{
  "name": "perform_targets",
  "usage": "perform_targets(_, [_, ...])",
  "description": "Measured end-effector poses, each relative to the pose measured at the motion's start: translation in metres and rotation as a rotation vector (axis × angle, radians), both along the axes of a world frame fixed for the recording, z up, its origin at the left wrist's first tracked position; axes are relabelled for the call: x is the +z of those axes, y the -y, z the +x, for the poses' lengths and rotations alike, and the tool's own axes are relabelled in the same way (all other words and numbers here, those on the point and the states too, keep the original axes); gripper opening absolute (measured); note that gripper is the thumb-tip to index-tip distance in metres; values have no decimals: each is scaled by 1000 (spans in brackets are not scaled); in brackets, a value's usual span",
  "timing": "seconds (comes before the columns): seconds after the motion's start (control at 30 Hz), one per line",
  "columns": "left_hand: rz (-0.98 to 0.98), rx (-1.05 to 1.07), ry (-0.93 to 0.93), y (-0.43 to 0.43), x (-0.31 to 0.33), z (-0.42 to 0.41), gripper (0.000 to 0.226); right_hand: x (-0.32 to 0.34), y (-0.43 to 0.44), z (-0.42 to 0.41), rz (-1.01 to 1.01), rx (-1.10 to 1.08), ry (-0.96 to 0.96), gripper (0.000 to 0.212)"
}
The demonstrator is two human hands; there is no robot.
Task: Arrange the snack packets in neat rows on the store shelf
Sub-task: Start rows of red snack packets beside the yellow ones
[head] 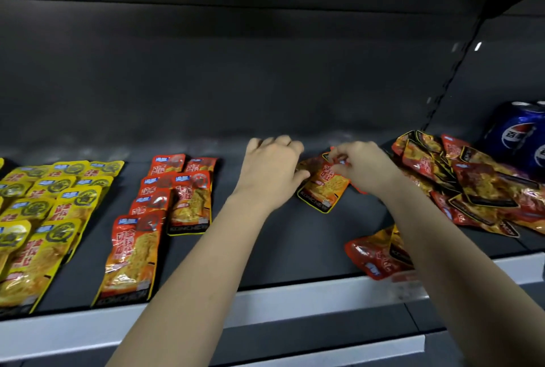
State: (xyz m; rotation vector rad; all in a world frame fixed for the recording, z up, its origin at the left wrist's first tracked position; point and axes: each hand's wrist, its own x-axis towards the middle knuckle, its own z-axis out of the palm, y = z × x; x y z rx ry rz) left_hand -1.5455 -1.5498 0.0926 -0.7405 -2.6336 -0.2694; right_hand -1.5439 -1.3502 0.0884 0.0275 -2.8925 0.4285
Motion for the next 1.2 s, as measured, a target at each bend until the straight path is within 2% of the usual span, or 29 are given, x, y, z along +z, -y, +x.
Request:
perform_targets(0.1, [22, 36, 22, 0, -13, -1, 39, -8, -1, -2, 20, 17, 43, 49])
perform_targets(0.2, [56, 65, 41, 6, -19, -2, 40, -15, -3, -5, -10, 38, 119, 62])
perform_targets(0.33, [122, 75, 51, 12, -23, -3, 40, -20, -5, -6, 2, 52, 156, 64])
perform_targets(0.5, [146, 59, 99, 12, -25, -4, 40, -20, -5, -5, -86, 65, 134, 60])
perform_targets(0.63, [208, 27, 144, 13, -27, -3, 45, -13, -6, -1, -459, 178, 55, 62])
perform_targets(0.73, [293, 29, 141, 12, -25, -1, 47, -3, -2, -1, -628, 296, -29, 62])
perform_targets(0.87, [476, -52, 167, 12, -21, 2, 49, 11, 13, 5, -848, 502, 28, 63])
perform_targets(1.0, [548, -113, 144, 12, -21, 3, 27, 18, 26, 0, -824, 545, 75, 58])
perform_targets(1.1, [568, -70, 137, 13, -21, 1, 29, 19, 34, -6, -818, 468, 24, 55])
perform_targets(1.2, [515, -13, 104, 17, -22, -2, 19, 16, 37, -10, -684, 337, -83, 53])
